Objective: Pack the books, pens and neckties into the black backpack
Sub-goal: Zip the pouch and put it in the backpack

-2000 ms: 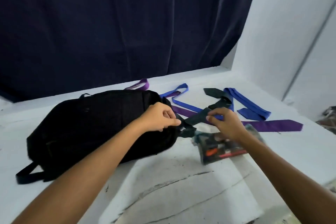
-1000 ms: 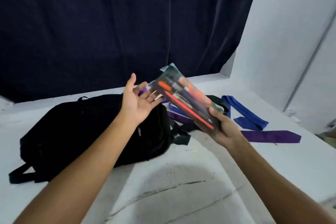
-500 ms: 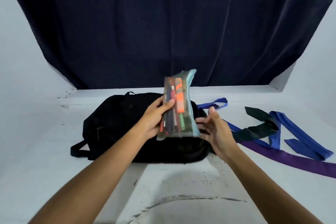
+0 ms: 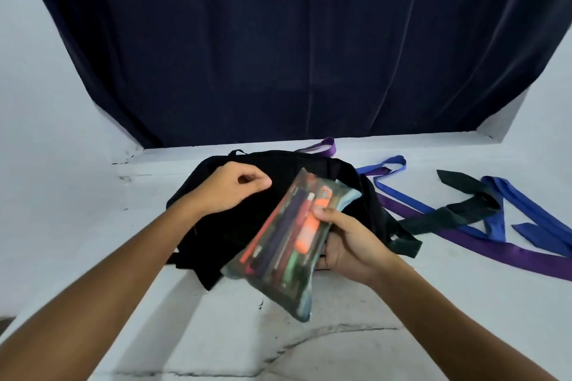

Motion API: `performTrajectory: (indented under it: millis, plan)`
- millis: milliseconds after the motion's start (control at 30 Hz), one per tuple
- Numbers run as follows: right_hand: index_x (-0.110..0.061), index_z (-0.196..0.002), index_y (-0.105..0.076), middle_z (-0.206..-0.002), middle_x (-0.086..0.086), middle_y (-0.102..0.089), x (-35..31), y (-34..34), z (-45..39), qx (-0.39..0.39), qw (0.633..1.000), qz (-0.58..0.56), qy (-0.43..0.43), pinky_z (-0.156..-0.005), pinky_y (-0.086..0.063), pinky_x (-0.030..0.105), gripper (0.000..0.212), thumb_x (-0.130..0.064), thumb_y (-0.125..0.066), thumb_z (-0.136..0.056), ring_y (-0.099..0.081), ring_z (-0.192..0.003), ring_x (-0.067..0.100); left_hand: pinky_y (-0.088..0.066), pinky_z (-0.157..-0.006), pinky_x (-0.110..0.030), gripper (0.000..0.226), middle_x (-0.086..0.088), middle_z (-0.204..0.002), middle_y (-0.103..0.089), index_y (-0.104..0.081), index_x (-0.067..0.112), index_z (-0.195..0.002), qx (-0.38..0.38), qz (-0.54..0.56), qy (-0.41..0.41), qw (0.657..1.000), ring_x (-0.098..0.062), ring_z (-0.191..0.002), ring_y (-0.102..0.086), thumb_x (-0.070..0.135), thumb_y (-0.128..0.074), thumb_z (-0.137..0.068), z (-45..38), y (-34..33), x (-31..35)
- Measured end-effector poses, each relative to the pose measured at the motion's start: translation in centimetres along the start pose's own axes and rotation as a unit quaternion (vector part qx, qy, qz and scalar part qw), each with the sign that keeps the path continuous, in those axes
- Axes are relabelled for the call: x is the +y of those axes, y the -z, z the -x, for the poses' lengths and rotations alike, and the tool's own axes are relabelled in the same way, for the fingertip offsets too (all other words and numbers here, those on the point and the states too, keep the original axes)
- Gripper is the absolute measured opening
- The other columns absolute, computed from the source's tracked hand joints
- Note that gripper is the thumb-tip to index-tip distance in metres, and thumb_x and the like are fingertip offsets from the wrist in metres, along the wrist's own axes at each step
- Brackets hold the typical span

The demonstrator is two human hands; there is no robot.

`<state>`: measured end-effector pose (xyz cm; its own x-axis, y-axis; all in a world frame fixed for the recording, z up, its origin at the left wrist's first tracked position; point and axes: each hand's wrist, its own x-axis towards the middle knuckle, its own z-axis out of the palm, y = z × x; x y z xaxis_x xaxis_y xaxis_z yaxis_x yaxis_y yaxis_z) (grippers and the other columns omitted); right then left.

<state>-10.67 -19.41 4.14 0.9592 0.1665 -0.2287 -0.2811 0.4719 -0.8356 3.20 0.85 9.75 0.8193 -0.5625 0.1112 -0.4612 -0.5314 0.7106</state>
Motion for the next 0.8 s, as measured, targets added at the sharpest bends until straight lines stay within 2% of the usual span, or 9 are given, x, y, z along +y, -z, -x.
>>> performTrajectory:
  millis: [33, 100, 167, 267, 400, 533, 667, 733, 800]
  plan:
    - [-0.009, -0.119, -0.064, -0.107, 0.015, -0.069, 0.3, 0.1, -0.1, -0.017, 1.0, 0.003, -0.014, -0.084, -0.054, 0.045, 0.05, -0.03, -0.073, -0.075, -0.068, -0.092, 0.029, -0.053, -0.081, -0.033, 0.009, 0.01, -0.094, -0.069, -0.068, 0.039, -0.089, 0.007, -0.086, -0.024, 0.996, -0.005, -0.086, -0.063, 0.036, -0.074, -0.084, -0.4, 0.6, -1.2]
    - [-0.007, -0.118, -0.067, -0.107, 0.016, -0.069, 1.1, 0.4, -0.2, -0.064, 0.997, -0.001, -0.041, -0.089, -0.052, 0.043, 0.06, -0.032, -0.083, -0.066, -0.066, -0.092, 0.029, -0.049, -0.085, -0.026, 0.024, 0.01, -0.099, -0.065, -0.066, 0.041, -0.09, -0.052, -0.174, -0.026, 0.983, -0.007, -0.093, -0.058, 0.038, -0.083, -0.074, -0.8, 1.1, -3.1]
    - [-0.006, -0.102, -0.075, -0.094, 0.013, -0.073, 1.7, 0.5, -0.1, -0.106, 0.993, -0.001, -0.054, -0.083, -0.055, 0.034, 0.055, -0.036, -0.087, -0.058, -0.07, -0.085, 0.024, -0.043, -0.079, -0.018, 0.03, 0.011, -0.101, -0.062, -0.066, 0.041, -0.09, -0.106, -0.179, -0.014, 0.978, -0.005, -0.094, -0.055, 0.039, -0.087, -0.068, -1.0, 1.3, -4.2]
    - [-0.007, -0.082, -0.079, -0.078, 0.008, -0.074, 2.4, 0.3, -0.1, -0.131, 0.989, 0.034, -0.063, -0.075, -0.056, 0.028, 0.046, -0.045, -0.085, -0.057, -0.071, -0.075, 0.017, -0.046, -0.076, -0.022, 0.029, 0.008, -0.097, -0.061, -0.067, 0.042, -0.085, -0.104, -0.17, -0.042, 0.979, -0.01, -0.089, -0.056, 0.038, -0.089, -0.065, -1.8, 1.2, -5.4]
    - [0.004, -0.093, -0.069, -0.08, 0.015, -0.071, 3.3, 0.2, -1.0, -0.096, 0.99, 0.014, -0.101, -0.074, -0.056, 0.029, 0.066, -0.042, -0.09, -0.05, -0.07, -0.074, 0.022, -0.048, -0.071, -0.023, 0.02, 0.001, -0.084, -0.065, -0.07, 0.032, -0.078, -0.095, -0.184, -0.108, 0.972, -0.015, -0.079, -0.06, 0.025, -0.087, -0.07, -2.8, 0.9, -5.9]
    - [0.01, -0.096, -0.062, -0.081, 0.016, -0.071, 3.5, -0.2, -1.0, -0.105, 0.988, 0.004, -0.114, -0.074, -0.057, 0.03, 0.071, -0.037, -0.092, -0.052, -0.071, -0.076, 0.024, -0.047, -0.071, -0.023, 0.012, 0.005, -0.068, -0.069, -0.075, 0.027, -0.068, -0.108, -0.139, -0.096, 0.98, -0.006, -0.071, -0.063, 0.023, -0.084, -0.075, -3.6, 1.0, -6.0]
    - [0.008, -0.105, -0.041, -0.073, 0.02, -0.065, 4.0, -0.3, -1.3, -0.093, 0.99, -0.003, -0.108, -0.071, -0.057, 0.03, 0.084, -0.034, -0.092, -0.054, -0.069, -0.07, 0.025, -0.046, -0.077, -0.024, 0.009, -0.002, -0.079, -0.074, -0.078, 0.015, -0.077, -0.108, -0.081, -0.071, 0.988, -0.014, -0.08, -0.067, 0.023, -0.08, -0.08, -4.4, 1.7, -5.4]
    - [0.008, -0.1, -0.044, -0.07, 0.021, -0.064, 3.9, -0.9, -1.3, -0.098, 0.99, -0.023, -0.095, -0.07, -0.058, 0.031, 0.07, -0.032, -0.087, -0.063, -0.068, -0.066, 0.026, -0.046, -0.079, -0.027, 0.012, -0.012, -0.089, -0.074, -0.077, 0.014, -0.079, -0.087, -0.059, -0.058, 0.993, -0.025, -0.087, -0.066, 0.026, -0.078, -0.081, -4.8, 2.2, -5.1]
    - [0.007, -0.08, -0.055, -0.066, 0.017, -0.066, 3.5, -1.5, -1.1, -0.13, 0.989, -0.023, -0.063, -0.069, -0.057, 0.028, 0.042, -0.031, -0.073, -0.08, -0.067, -0.063, 0.023, -0.05, -0.088, -0.035, 0.013, -0.013, -0.095, -0.073, -0.076, 0.013, -0.08, -0.059, -0.013, -0.04, 0.997, -0.027, -0.093, -0.067, 0.026, -0.077, -0.082, -5.1, 2.7, -4.5]
